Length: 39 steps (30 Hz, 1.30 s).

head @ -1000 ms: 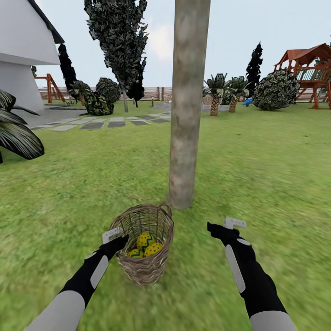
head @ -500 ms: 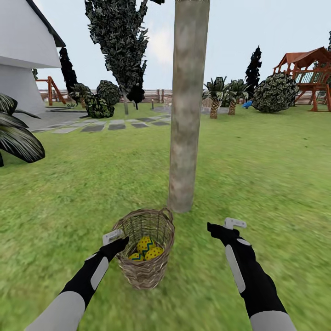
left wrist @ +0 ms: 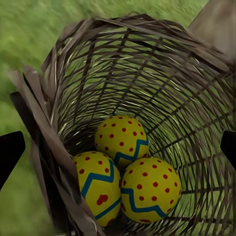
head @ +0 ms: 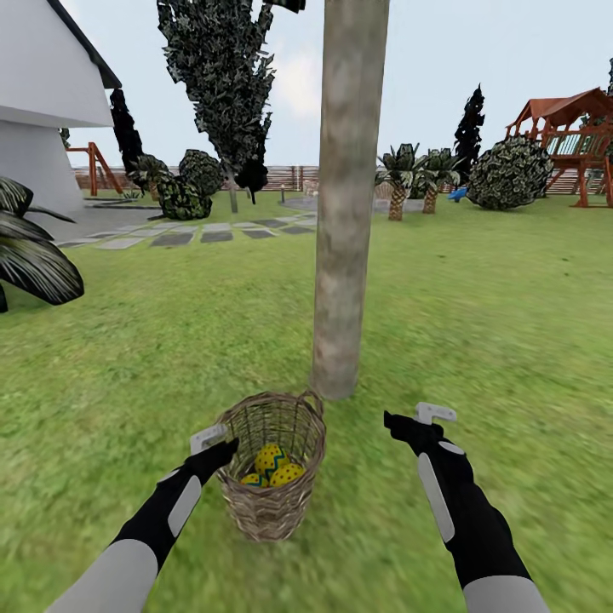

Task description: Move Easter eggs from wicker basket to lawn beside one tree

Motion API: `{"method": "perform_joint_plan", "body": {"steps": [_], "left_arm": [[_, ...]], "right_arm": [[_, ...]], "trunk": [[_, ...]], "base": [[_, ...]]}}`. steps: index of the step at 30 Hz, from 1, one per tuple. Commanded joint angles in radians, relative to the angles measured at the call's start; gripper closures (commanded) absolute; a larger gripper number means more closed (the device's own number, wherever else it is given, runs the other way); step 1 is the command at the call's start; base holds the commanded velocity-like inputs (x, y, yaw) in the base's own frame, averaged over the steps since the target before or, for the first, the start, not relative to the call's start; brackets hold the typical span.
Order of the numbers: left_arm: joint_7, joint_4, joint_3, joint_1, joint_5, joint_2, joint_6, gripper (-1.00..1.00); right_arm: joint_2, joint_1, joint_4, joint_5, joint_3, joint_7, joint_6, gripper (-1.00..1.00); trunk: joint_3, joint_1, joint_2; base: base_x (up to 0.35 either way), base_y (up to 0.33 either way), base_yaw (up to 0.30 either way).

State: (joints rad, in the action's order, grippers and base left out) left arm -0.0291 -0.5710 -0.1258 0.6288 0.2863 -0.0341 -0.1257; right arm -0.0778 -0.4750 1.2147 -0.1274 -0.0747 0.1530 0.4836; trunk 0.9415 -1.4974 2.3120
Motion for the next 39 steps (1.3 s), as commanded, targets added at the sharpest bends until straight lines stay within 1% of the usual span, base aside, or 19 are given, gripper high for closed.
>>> {"method": "perform_joint_plan", "body": {"steps": [1, 13, 20, 23, 27, 35, 39], "left_arm": [[-0.004, -0.002, -0.005, 0.0, 0.01, -0.001, -0.008, -1.0], [-0.003, -0.003, -0.006, 0.0, 0.01, -0.001, -0.008, -1.0], [-0.003, -0.003, -0.008, 0.0, 0.011, 0.002, -0.008, -1.0], [-0.004, -0.003, -0.008, 0.0, 0.011, 0.0, -0.009, -1.0], [-0.005, -0.004, -0.008, 0.0, 0.011, 0.0, -0.011, -1.0], [-0.003, -0.034, -0.008, 0.0, 0.011, 0.0, -0.014, -1.0], [-0.003, -0.077, -0.012, -0.001, 0.012, 0.001, -0.021, -1.0]], "right_arm": [[0.0, 0.0, 0.002, -0.011, 0.0, 0.007, 0.003, -1.0], [-0.004, 0.0, -0.003, -0.013, 0.001, 0.008, 0.004, -1.0], [-0.015, 0.0, -0.013, -0.014, 0.003, 0.008, 0.003, -1.0], [-0.013, 0.0, -0.026, -0.012, 0.003, 0.008, 0.003, -1.0], [-0.016, 0.0, -0.026, -0.007, 0.003, 0.008, 0.003, -1.0], [-0.016, 0.0, -0.019, -0.008, 0.004, 0.005, 0.004, -1.0], [-0.016, 0.0, -0.019, -0.009, 0.005, 0.004, 0.004, -1.0]], "trunk": [[-0.002, 0.004, -0.007], [-0.04, 0.05, -0.091], [-0.062, 0.077, -0.14], [-0.071, 0.088, -0.161], [-0.084, 0.104, -0.189], [-0.109, 0.134, -0.245], [-0.121, 0.15, -0.273]], "base": [[0.0, 0.0, 0.0], [0.0, 0.0, 0.0], [0.0, 0.0, 0.0], [0.0, 0.0, 0.0], [0.0, 0.0, 0.0], [0.0, 0.0, 0.0], [0.0, 0.0, 0.0]]}}
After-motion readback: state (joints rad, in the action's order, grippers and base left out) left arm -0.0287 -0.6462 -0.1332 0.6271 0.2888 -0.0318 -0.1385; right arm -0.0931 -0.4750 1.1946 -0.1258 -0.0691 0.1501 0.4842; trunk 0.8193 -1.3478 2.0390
